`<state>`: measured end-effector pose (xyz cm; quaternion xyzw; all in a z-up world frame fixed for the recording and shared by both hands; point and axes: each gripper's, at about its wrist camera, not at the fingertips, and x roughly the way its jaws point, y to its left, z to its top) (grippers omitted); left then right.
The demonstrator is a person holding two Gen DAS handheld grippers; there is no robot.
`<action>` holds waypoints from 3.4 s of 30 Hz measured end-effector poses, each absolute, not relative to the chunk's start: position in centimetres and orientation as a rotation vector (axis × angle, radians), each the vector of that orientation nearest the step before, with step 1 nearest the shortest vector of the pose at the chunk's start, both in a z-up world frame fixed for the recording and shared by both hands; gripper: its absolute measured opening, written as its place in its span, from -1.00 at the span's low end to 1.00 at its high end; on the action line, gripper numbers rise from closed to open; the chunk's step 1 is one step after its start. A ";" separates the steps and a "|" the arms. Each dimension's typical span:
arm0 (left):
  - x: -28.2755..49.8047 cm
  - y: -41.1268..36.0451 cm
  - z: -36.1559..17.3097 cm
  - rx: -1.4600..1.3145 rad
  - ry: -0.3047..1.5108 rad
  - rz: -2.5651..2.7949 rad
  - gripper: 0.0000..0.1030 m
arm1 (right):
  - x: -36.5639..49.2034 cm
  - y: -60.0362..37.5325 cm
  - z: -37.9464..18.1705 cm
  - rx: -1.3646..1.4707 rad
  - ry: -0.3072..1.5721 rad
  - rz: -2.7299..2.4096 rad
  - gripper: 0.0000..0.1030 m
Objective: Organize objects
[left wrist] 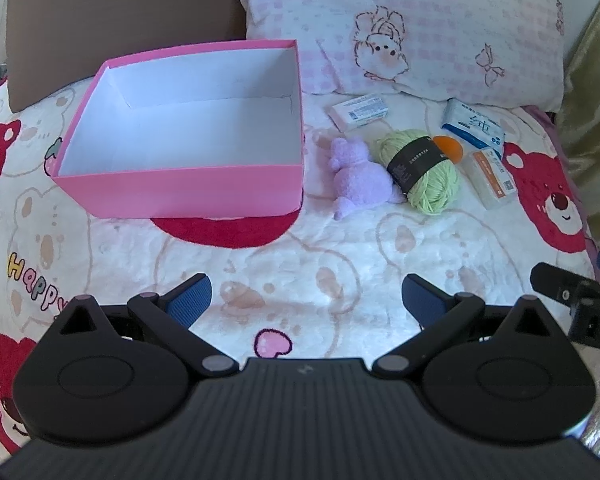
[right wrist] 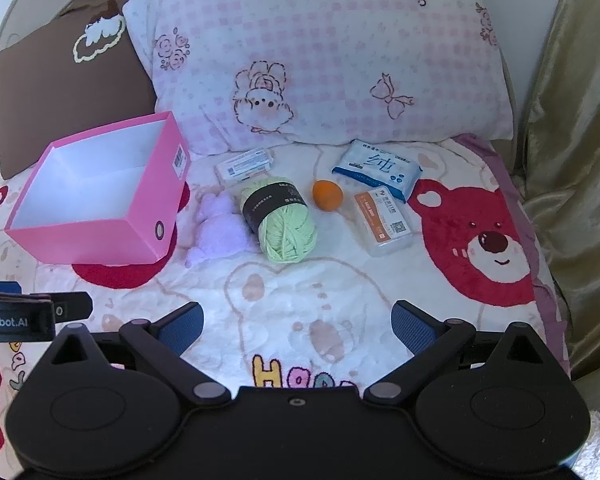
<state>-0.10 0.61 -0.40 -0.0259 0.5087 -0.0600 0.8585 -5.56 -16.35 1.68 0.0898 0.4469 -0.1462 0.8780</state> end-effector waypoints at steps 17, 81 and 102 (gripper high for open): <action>0.0 -0.1 -0.9 -0.045 1.091 -0.139 1.00 | -5.5 -16.4 1.1 0.176 0.939 -0.300 0.97; 13.6 -13.0 -6.3 0.067 0.900 -0.425 0.52 | 3.1 -23.5 -9.3 0.038 0.609 0.033 0.98; 16.2 -10.7 -10.6 -0.197 1.051 -0.423 0.11 | 5.5 -23.7 -12.0 0.019 0.553 0.055 0.97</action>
